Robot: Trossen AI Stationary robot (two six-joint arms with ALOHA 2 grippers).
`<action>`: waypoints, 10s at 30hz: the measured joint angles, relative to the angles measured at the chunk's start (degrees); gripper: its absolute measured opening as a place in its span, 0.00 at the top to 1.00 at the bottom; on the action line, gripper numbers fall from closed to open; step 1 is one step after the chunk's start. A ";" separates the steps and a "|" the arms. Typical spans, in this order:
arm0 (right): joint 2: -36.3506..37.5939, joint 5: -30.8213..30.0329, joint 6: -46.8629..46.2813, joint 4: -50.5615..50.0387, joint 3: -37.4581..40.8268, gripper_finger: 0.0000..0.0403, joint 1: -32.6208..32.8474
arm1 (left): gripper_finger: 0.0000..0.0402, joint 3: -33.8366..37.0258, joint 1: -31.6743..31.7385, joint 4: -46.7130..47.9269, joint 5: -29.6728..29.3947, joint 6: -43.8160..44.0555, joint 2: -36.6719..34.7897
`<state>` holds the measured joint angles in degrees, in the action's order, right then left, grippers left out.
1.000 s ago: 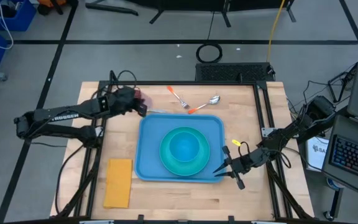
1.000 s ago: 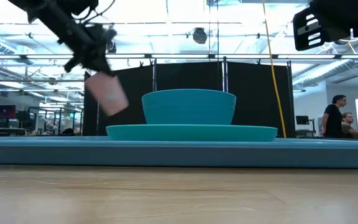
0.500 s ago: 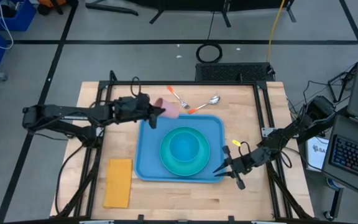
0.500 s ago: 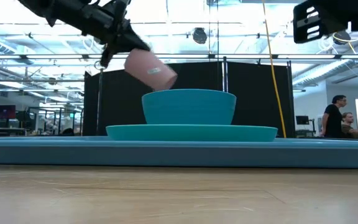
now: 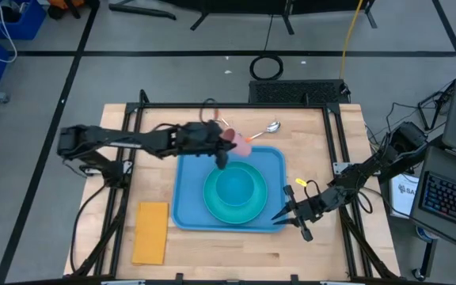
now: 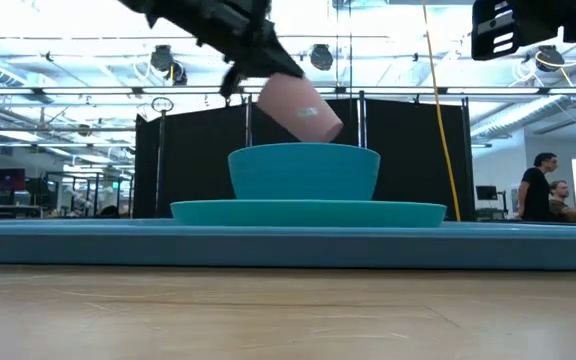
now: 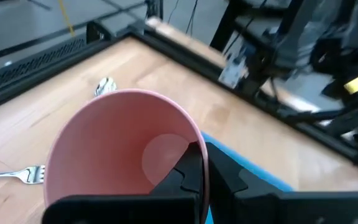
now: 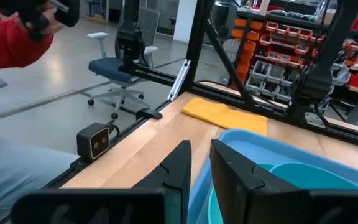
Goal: Set up tray
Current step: Put the pink cup on the blue tray, then put the yellow napkin on the blue tray
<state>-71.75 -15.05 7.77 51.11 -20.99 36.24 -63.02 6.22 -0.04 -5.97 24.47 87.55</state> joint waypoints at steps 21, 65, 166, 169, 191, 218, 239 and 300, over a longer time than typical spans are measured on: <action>0.00 -0.11 5.33 4.74 0.00 0.88 7.85 | 0.99 -34.46 -1.21 20.10 2.71 -9.71 27.98; 0.02 0.09 11.10 8.55 0.00 0.88 10.55 | 0.99 -39.71 -5.99 19.66 -1.17 -24.79 38.96; -0.02 0.09 8.96 5.53 0.02 0.88 10.48 | 0.63 -39.82 -13.94 20.66 -18.78 -30.80 28.61; -0.02 0.09 8.33 5.44 0.02 0.88 10.48 | 0.63 -39.82 -16.41 27.74 -24.42 -26.86 25.88; -0.02 0.11 7.54 4.60 0.02 0.88 10.81 | 0.63 -32.88 -41.13 68.04 -32.10 41.61 23.00; -0.02 0.28 9.60 4.22 0.02 0.88 10.81 | 0.63 -14.77 -54.77 73.10 -6.06 95.78 23.01; -0.02 0.26 9.46 3.80 0.02 0.88 10.74 | 0.63 -6.29 -51.53 67.47 -3.01 92.50 23.01; -0.02 0.13 8.76 2.58 0.02 0.88 10.74 | 1.00 -2.27 -51.45 66.18 -7.24 92.73 23.15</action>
<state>-71.77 -14.92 16.53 53.69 -20.97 46.98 -65.30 -45.23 66.14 -13.21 117.19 110.70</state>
